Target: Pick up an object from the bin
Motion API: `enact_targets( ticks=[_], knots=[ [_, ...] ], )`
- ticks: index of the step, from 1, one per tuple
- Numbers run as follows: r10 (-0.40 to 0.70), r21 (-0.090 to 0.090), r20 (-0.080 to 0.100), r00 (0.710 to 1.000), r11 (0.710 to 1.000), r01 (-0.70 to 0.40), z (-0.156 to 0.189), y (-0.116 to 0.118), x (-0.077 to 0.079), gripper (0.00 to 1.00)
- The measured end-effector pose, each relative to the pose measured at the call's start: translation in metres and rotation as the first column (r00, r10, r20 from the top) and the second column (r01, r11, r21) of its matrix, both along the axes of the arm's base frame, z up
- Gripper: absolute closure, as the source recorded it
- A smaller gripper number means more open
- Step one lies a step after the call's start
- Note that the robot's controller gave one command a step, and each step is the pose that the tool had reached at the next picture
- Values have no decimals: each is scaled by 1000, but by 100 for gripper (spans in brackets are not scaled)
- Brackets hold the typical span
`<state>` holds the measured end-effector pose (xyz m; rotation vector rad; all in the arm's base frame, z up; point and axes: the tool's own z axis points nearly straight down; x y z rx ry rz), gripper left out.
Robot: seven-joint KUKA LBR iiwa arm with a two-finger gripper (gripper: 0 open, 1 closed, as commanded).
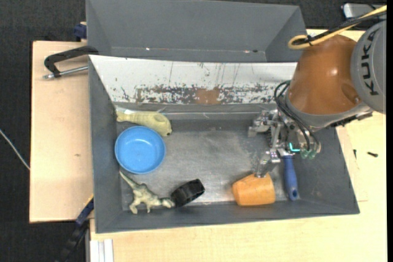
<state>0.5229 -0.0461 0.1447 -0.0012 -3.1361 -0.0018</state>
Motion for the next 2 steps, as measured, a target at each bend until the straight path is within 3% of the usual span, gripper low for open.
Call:
enact_targets(
  ticks=[1, 2],
  knots=[
    [-52, 1, 9, 999, 999, 52, 46, 18, -29, 0],
    [273, -2, 12, 962, 962, -273, -73, 0, -29, 0]
  ],
)
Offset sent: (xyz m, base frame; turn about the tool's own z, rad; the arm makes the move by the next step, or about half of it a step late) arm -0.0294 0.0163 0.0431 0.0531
